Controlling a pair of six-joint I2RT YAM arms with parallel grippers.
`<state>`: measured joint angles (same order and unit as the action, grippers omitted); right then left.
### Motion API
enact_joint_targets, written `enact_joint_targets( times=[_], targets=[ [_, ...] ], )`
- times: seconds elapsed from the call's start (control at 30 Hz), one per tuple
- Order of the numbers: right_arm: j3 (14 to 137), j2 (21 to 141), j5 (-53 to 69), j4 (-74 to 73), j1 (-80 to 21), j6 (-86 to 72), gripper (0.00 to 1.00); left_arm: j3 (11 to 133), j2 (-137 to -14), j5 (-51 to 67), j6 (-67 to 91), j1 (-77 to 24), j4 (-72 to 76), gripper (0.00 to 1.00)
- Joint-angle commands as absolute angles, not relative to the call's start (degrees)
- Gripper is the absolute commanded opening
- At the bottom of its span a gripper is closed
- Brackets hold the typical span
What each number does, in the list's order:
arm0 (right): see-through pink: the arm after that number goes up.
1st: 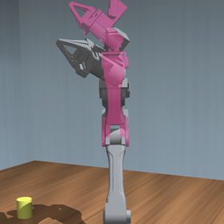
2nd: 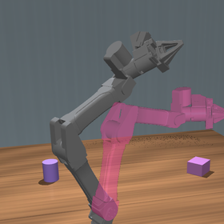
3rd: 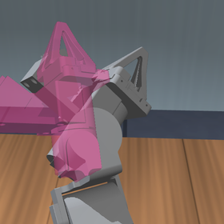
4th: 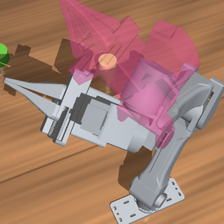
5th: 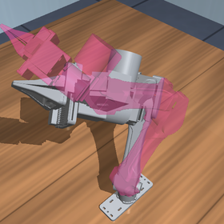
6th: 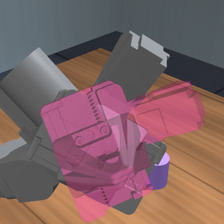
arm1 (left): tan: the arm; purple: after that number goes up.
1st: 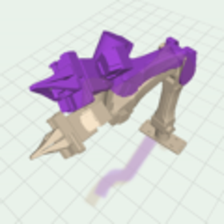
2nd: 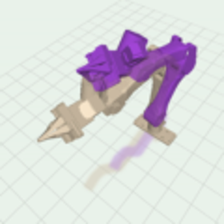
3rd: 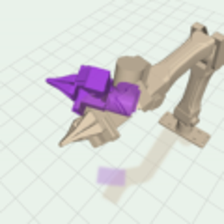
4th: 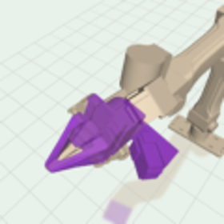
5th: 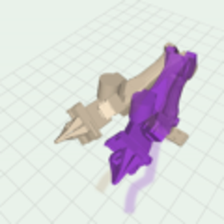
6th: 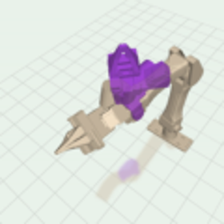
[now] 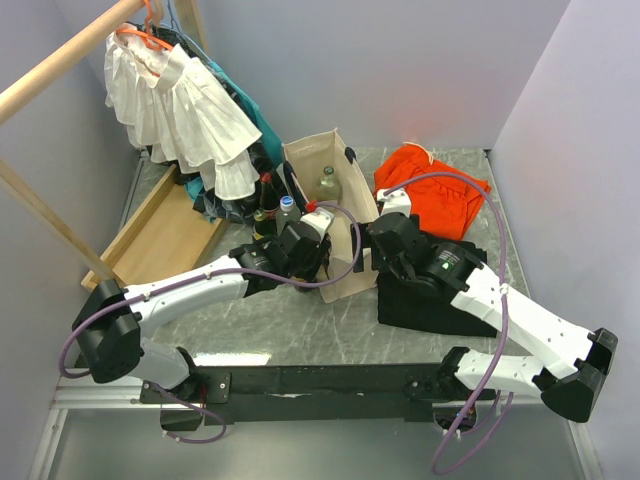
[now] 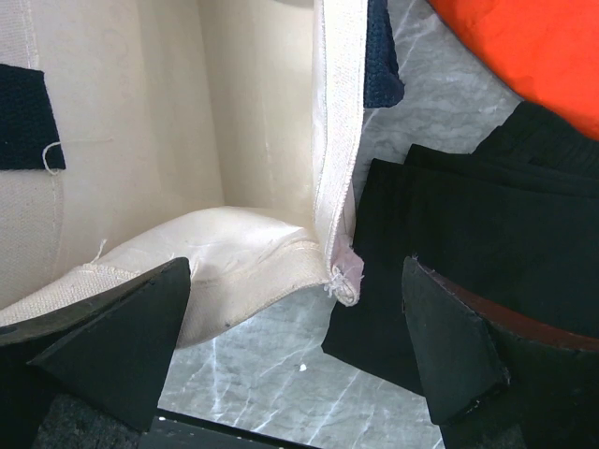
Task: Take the beverage out of the canvas bag
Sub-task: Place the drink at the center of the board.
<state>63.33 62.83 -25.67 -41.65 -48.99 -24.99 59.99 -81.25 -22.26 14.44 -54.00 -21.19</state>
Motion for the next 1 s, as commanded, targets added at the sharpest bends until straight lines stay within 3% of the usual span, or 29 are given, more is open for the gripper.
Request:
enact_joint_targets(
  times=[0.0,0.53,0.6,0.67,0.8,0.97],
  targets=[
    [63.37,62.75,-26.98,-41.4,-49.39,-24.79,1.0,60.12,-80.51,-25.31,15.29,-54.23,-16.35,0.03],
    [63.28,62.4,-26.46,-41.57,-49.39,-24.79,1.0,59.06,-79.54,-24.96,17.75,-53.97,-16.08,0.05],
    [63.28,62.4,-26.46,-41.57,-49.31,-24.7,1.0,58.89,-79.37,-24.79,17.67,-53.88,-16.35,0.14],
    [63.28,62.23,-26.46,-41.49,-49.39,-24.79,1.0,58.8,-78.93,-24.61,17.58,-53.96,-16.52,0.15],
    [63.46,62.4,-26.28,-41.48,-49.39,-24.79,1.0,58.8,-78.31,-24.52,17.58,-53.88,-17.14,0.28],
    [63.46,62.75,-26.1,-41.22,-49.39,-24.79,1.0,59.15,-77.96,-24.52,17.67,-53.88,-17.75,0.34]
  ],
)
